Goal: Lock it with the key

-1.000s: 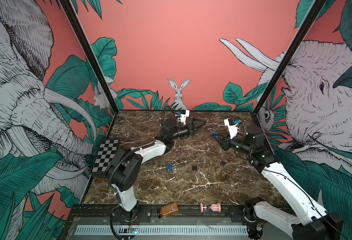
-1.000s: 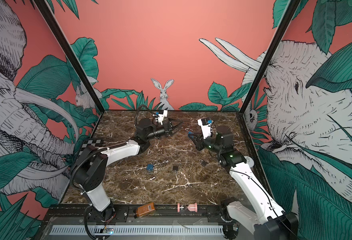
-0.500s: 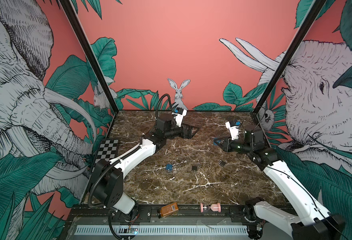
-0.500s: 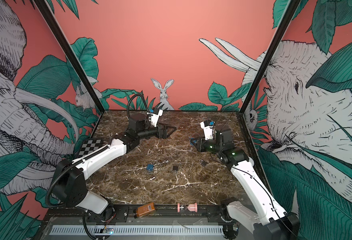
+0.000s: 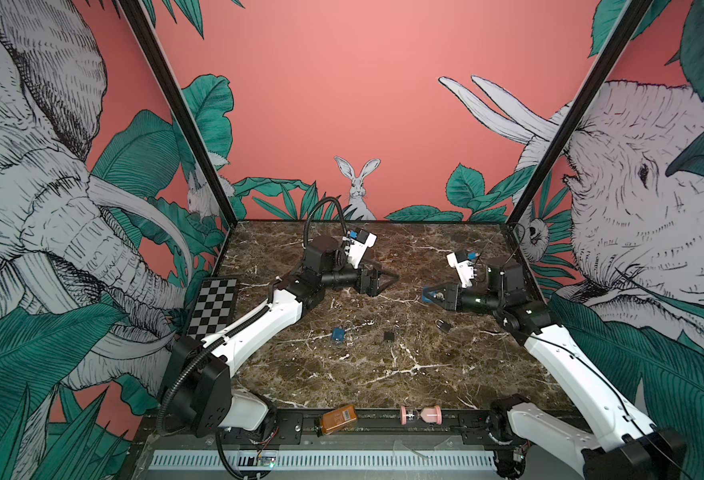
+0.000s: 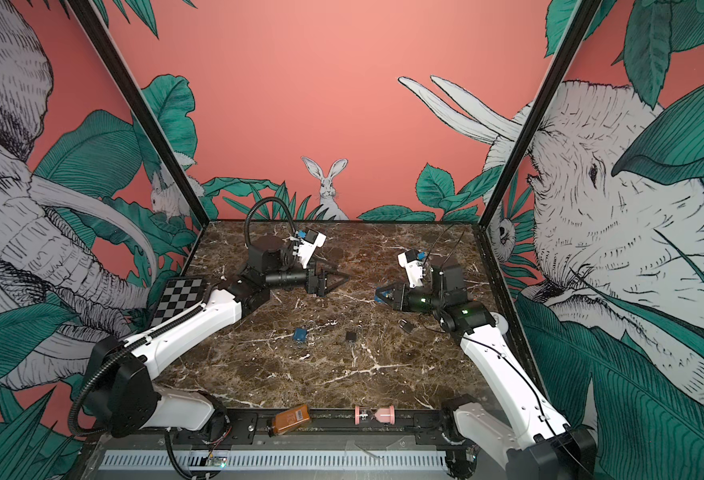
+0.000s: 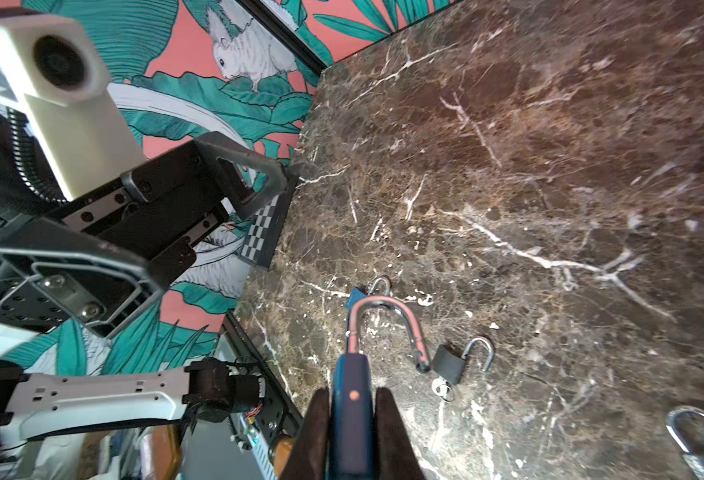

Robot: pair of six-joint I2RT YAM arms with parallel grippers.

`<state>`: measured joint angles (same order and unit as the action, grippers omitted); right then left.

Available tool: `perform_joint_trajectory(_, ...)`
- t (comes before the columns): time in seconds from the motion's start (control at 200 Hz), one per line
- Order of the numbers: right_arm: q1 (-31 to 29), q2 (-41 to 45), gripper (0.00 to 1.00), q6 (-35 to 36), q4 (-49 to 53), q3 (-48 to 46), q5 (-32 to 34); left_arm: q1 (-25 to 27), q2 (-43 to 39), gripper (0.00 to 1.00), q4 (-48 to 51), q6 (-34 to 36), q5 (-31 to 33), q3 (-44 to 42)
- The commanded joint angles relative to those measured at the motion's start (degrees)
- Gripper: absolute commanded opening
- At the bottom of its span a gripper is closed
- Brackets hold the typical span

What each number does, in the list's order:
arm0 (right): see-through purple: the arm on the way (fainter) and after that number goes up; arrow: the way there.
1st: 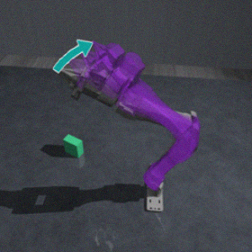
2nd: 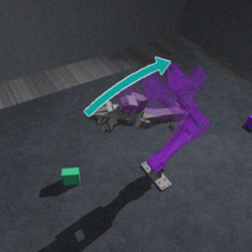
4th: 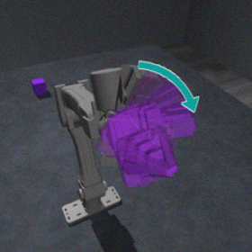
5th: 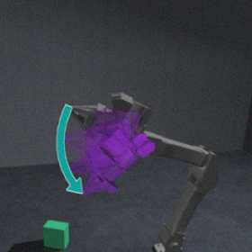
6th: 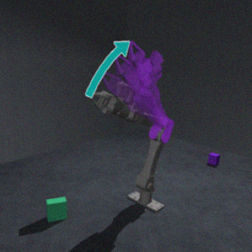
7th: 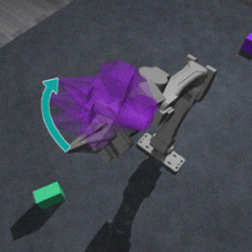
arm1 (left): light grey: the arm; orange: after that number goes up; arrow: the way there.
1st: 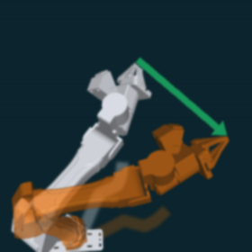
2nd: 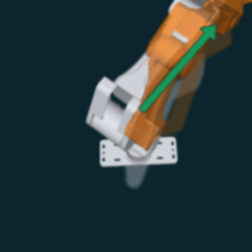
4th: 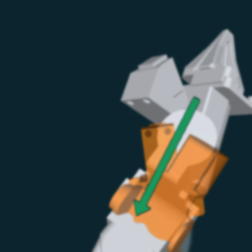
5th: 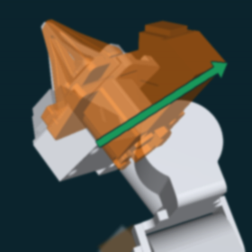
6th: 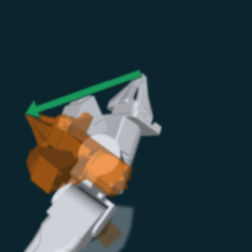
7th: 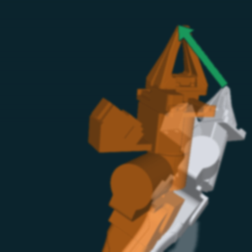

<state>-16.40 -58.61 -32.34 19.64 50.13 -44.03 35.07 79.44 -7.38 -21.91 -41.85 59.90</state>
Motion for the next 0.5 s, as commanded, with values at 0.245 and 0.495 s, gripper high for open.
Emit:
perform_joint_trajectory(0.245,3.0,-1.7,0.00,-16.0,-22.1,-5.6,-18.0,0.3,-4.2,0.93,-13.9,0.5,-11.4,-6.8)
perform_joint_trajectory(0.495,3.2,-1.2,0.00,-23.7,-28.3,-6.8,-19.7,0.9,-1.6,0.89,-15.9,-2.3,-10.0,-5.9)
